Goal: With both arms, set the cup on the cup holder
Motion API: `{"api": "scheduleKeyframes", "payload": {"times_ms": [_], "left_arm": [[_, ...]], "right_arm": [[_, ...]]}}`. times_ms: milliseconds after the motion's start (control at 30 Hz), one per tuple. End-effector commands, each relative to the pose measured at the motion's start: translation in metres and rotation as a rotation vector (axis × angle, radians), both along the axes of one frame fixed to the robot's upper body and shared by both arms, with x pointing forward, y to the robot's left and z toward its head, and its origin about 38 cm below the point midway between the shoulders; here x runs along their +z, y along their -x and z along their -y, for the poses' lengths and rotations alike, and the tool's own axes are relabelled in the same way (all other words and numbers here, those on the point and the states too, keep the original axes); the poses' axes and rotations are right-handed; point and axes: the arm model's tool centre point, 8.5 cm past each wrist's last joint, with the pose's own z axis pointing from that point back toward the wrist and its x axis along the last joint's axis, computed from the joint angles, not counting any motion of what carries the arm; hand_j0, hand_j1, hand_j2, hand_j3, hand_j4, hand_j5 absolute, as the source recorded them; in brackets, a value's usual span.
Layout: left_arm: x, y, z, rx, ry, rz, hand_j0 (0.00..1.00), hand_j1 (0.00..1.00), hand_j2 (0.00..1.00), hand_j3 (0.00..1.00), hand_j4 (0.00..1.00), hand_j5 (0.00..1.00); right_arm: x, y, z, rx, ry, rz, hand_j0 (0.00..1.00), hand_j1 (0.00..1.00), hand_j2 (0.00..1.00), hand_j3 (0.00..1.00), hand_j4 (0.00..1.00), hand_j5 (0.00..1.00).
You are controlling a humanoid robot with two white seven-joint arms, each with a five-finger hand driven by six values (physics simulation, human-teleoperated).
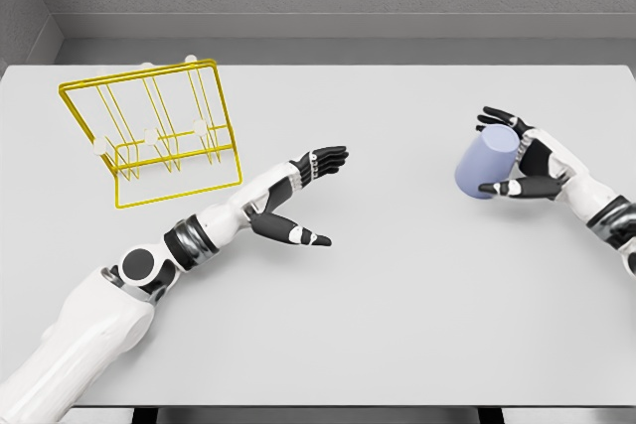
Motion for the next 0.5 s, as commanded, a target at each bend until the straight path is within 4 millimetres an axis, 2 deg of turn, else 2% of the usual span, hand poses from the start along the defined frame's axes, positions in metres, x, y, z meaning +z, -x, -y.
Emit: {"api": "scheduleKeyframes", "payload": {"times_ms": [0, 200, 467], "left_arm": [[0.000, 0.000, 0.000, 0.002, 0.006, -0.004, 1.00, 1.00, 1.00, 1.00, 1.00, 1.00], [0.000, 0.000, 0.000, 0.001, 0.007, -0.003, 1.00, 1.00, 1.00, 1.00, 1.00, 1.00], [0.000, 0.000, 0.000, 0.004, 0.006, -0.005, 1.00, 1.00, 1.00, 1.00, 1.00, 1.00]], "right_arm": [[-0.009, 0.001, -0.003, 0.012, 0.031, -0.017, 0.81, 0.81, 0.81, 0.81, 0.81, 0.81], [-0.008, 0.001, 0.000, 0.004, 0.031, -0.008, 0.56, 0.56, 0.56, 0.56, 0.56, 0.56], [0.007, -0.007, -0.001, 0.009, 0.032, 0.030, 0.57, 0.57, 0.57, 0.57, 0.57, 0.57]]}}
